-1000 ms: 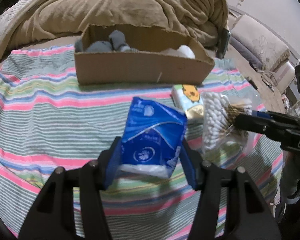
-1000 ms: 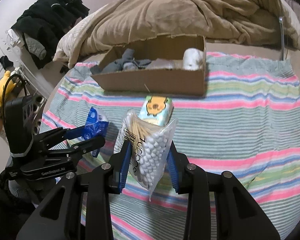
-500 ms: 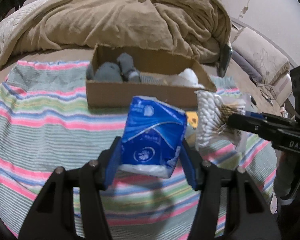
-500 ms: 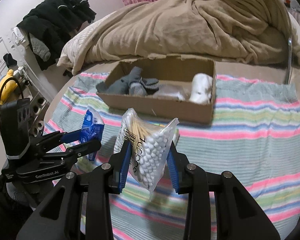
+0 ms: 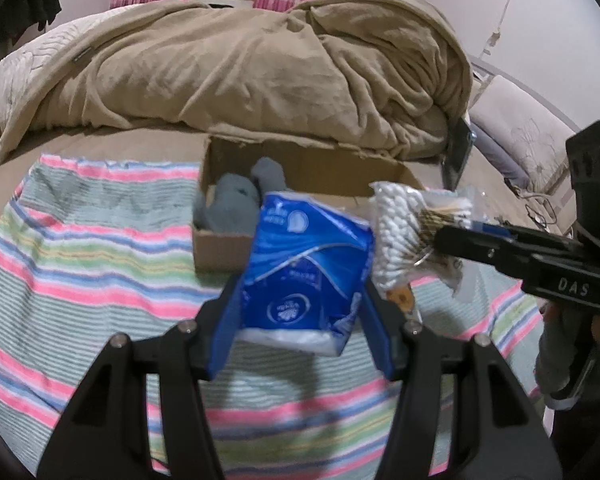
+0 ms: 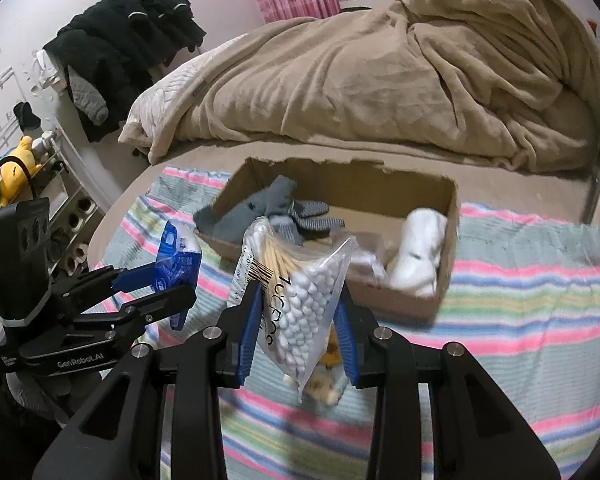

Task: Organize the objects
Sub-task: 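Carry blue tissue pack with left tool while right tool carries swab bag into box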

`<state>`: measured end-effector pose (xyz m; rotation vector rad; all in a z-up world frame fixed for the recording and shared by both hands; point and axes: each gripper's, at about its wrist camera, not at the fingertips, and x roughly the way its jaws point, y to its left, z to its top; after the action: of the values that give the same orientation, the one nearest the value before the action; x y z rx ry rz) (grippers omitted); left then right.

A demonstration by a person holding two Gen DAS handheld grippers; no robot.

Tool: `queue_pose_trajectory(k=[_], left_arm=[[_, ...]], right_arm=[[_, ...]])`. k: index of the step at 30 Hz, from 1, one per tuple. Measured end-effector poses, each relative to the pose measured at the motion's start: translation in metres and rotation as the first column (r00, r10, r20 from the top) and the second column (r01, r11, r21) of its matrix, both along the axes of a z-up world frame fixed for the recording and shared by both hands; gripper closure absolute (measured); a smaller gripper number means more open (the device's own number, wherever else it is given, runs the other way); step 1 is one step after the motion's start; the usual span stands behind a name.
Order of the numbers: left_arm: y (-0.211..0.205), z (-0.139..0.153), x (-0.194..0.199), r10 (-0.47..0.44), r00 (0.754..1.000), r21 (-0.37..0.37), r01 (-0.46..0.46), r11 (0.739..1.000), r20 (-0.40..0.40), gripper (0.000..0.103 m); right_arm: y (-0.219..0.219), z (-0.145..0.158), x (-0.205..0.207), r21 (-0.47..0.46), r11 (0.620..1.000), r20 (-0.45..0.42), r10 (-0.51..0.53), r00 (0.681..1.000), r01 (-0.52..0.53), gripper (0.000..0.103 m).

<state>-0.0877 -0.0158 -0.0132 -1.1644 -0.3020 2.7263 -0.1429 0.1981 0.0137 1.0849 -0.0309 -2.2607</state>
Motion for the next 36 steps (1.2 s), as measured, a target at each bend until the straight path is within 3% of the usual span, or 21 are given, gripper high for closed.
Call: queue_pose_trajectory(k=[24,36], left_arm=[[-0.023,-0.001,-0.056,0.041,0.999,0.004,-0.041,0.999,-0.020,0.046],[-0.025,-0.005,-0.083,0.047,0.998,0.009,-0.047,0.999,-0.030,0.046]], right_arm=[[-0.036,-0.008,-0.068,-0.005,0.999,0.000,0.040,0.999,-0.040,0.066],[-0.044,-0.027,-0.098,0.004,1.000,0.030,0.026,0.999,-0.026,0.066]])
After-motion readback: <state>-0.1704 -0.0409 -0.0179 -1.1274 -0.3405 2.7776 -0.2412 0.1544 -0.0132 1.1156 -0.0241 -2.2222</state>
